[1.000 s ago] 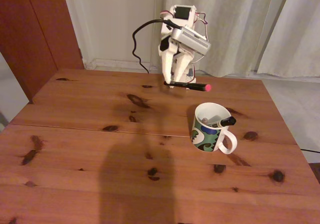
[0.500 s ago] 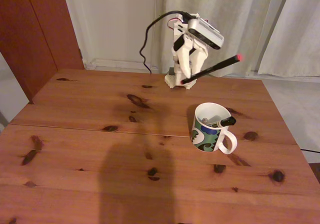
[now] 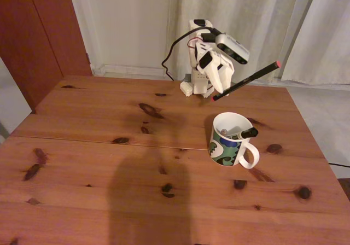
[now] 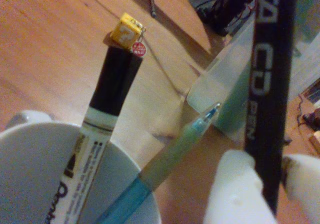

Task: Clean up the desk and place the pens and markers into the cup

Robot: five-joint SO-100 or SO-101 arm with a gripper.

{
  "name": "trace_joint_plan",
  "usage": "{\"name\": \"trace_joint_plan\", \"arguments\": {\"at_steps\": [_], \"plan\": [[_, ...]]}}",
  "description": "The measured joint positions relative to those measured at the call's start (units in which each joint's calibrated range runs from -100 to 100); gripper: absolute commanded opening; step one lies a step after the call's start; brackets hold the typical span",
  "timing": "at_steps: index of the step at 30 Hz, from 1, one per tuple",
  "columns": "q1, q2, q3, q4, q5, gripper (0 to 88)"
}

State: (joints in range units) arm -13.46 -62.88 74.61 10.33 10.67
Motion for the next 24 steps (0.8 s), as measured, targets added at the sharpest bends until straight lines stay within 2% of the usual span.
{"name": "trace_joint_plan", "arguments": {"at_steps": [11,24], "plan": [[-1.8,0.0,7.7,-16.7,6.6,0.9],[1.4,0.0,13.4,-17.6,6.8,7.9]]}}
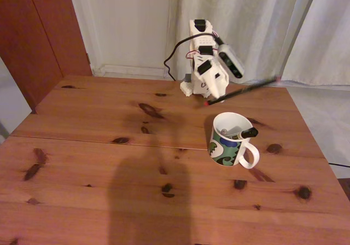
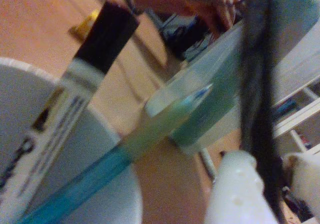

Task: Clean up the desk and place the pens and markers into the cup

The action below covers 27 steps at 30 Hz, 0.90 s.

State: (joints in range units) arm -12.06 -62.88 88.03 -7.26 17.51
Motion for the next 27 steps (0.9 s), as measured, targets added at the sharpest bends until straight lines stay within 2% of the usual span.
{"name": "trace_joint_plan", "arguments": {"at_steps": [6,12,27], "plan": [[1.0,0.0,0.8,0.0,-3.0,7.6],[1.4,-0.3,0.8,3.9,-3.5,7.6],[1.5,-0.3,0.8,4.4,-3.5,7.4]]}}
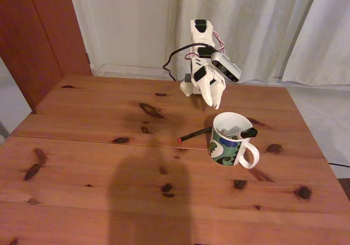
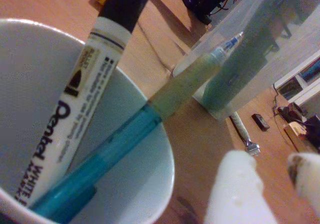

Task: Clean up the desk and place the pens and markers into the cup

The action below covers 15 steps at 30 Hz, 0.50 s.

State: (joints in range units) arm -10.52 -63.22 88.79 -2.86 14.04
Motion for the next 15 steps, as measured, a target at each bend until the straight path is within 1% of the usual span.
{"name": "trace_joint_plan", "arguments": {"at_steps": [7,9,12,15], "plan": [[0.0,0.0,0.0,0.4,0.0,7.8],[0.0,0.0,0.0,2.1,-0.2,7.7],[0.0,0.0,-1.8,8.4,-2.0,7.4],[1.3,0.0,-7.4,19.1,-3.6,7.4]]}}
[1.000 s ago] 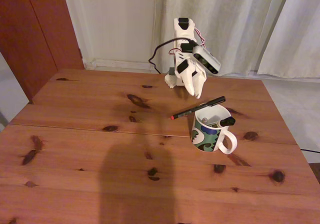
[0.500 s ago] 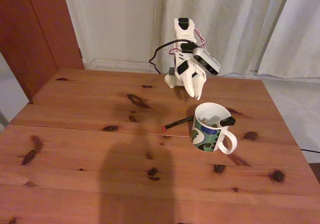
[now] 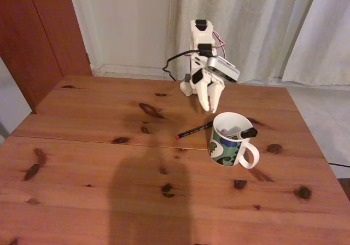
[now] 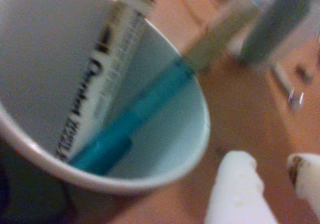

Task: Clean up the desk and place the pens and markers into the cup

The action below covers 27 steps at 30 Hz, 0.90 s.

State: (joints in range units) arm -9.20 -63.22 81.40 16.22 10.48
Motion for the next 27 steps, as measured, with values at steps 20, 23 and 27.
{"name": "trace_joint_plan", "arguments": {"at_steps": [20,23,27], "plan": [[4.8,-0.1,-23.5,56.5,2.0,7.3],[6.0,-0.1,-23.5,56.5,3.2,7.3],[6.5,-0.1,-23.5,56.5,3.5,7.3]]}}
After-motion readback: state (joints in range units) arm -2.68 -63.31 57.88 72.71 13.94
